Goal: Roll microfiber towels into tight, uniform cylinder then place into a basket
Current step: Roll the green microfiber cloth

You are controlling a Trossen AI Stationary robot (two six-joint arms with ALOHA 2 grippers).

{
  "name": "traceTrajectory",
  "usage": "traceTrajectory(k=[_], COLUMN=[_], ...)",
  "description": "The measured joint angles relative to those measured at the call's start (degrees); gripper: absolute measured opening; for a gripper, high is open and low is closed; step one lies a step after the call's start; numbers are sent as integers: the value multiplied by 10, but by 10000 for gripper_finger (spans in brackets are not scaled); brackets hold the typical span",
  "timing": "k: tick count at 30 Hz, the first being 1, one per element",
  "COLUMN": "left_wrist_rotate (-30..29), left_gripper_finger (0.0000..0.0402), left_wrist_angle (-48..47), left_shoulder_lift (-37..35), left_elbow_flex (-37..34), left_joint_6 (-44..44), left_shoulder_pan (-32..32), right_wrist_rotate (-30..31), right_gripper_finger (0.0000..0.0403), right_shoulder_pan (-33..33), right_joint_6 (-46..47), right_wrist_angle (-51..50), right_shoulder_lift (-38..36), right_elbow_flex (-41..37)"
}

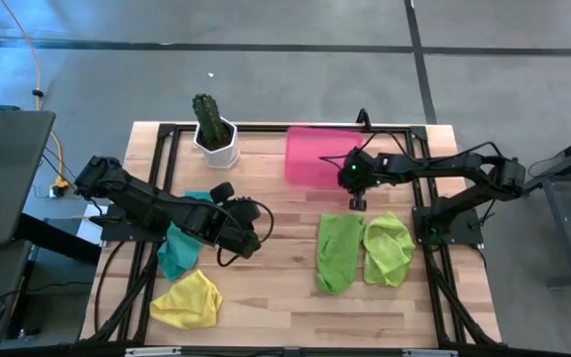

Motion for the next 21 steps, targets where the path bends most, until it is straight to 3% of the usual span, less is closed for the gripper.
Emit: traceTrajectory(k=[21], left_wrist_rotate=[0], left_gripper_finger=[115], left_wrist_angle=[0], left_shoulder_lift=[0], left_elbow_flex=[0], left_joint_6=[18], left_shoulder_pan=[2], right_wrist_rotate=[22], right_gripper_finger=[105], right_shoulder_pan=[7], right_joint_6=[-15], right_wrist_angle=[-12], right_shoulder_lift=[1], right_elbow_flex=[-2])
